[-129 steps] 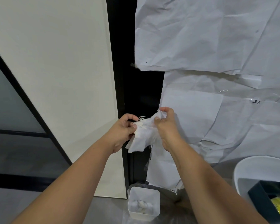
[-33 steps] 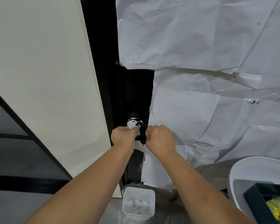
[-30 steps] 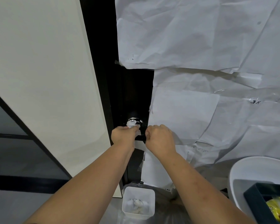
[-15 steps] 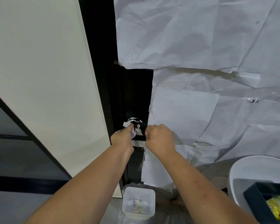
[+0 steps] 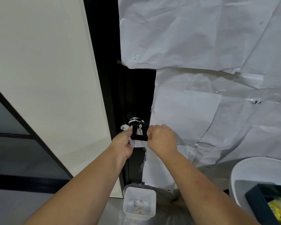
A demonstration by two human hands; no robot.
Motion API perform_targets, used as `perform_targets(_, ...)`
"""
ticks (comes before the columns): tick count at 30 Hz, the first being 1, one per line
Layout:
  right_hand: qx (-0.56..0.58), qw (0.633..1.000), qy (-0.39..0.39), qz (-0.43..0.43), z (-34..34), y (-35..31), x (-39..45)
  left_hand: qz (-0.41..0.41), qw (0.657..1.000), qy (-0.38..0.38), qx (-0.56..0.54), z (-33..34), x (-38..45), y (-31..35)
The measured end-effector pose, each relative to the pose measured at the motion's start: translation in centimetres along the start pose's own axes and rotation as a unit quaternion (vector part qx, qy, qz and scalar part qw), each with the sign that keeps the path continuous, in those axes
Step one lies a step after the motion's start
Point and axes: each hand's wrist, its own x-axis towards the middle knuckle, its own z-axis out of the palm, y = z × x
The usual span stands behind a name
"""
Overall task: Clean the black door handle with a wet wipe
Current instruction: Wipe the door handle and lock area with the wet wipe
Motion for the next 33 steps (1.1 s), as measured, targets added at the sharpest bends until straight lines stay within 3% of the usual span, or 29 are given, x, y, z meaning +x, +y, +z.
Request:
perform_targets(8, -0.005, 1.0, -0.008, -0.001, -0.3, -0.2, -0.1, 0.119, 0.991, 0.046, 0.027, -0.1, -0.2, -0.7)
perform_targets(13, 0.002, 1.0, -0.012, 0.005, -0.3, -0.3, -0.1, 0.175, 0.983, 0.027, 0.048, -0.3, -1.4, -0.9)
perform_targets(21, -0.006, 1.0, -0.01, 0.004, -0.2, -0.1, -0.2, 0.121, 0.991, -0.022, -0.055, -0.3, -2.1, -0.5)
perform_targets(24, -0.011, 1.0, -0.011, 0.003, -0.2, -0.2, -0.2, 0.101, 0.993, -0.001, -0.063, -0.3, -2.1, -0.6)
perform_targets(33, -0.019, 1.0, 0.001, 0.001, 0.0, 0.1, -0.1, 0.008, 0.996, 0.035, 0.082, 0.1, -0.8, -0.5)
